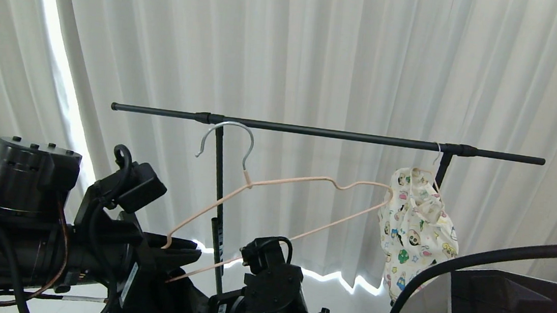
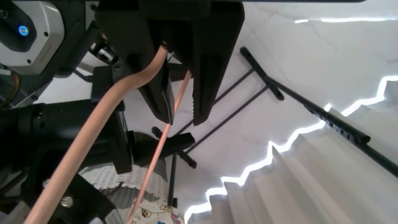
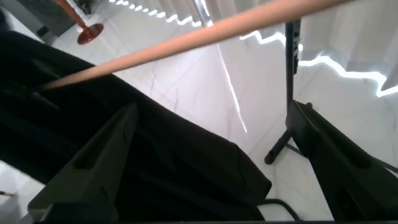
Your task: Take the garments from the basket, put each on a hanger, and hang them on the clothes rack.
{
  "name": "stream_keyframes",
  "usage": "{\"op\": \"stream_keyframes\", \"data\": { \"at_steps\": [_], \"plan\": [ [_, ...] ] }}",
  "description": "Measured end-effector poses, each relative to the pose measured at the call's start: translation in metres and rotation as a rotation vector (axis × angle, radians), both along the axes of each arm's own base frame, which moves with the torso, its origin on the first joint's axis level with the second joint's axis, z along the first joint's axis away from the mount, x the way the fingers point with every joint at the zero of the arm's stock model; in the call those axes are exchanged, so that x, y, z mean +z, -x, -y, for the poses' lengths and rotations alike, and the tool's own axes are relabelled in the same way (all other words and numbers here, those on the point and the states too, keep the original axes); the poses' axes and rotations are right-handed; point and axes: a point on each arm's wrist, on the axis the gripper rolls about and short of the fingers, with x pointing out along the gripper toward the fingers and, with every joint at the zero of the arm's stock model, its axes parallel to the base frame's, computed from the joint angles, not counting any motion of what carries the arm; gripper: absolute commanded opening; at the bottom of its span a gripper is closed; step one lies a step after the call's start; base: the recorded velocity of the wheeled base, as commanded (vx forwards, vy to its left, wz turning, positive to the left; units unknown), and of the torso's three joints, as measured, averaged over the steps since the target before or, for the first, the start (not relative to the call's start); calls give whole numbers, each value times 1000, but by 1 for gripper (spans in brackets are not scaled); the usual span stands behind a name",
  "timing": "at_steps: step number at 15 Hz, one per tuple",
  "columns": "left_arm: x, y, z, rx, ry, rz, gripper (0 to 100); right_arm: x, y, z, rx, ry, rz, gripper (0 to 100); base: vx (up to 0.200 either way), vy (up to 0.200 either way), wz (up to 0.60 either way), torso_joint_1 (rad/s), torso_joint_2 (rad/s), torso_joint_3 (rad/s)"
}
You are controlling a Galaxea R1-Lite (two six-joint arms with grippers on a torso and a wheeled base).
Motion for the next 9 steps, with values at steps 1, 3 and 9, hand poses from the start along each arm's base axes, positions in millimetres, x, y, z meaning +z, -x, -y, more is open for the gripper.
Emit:
{"op": "stream_keyframes", "data": {
  "at_steps": [1, 3, 9],
  "plan": [
    [0, 0, 0, 0, 0, 0, 0, -1, 0, -1, 0, 1, 2, 100, 0, 0, 0, 0, 0, 0],
    [-1, -1, 1, -1, -2, -2, 0, -2, 0, -2, 4, 8, 10, 100, 0, 0, 0, 0, 0, 0],
    [-8, -17, 5, 9, 1, 36, 0, 7, 8, -6, 49, 11, 53, 100, 0, 0, 0, 0, 0, 0]
  ]
}}
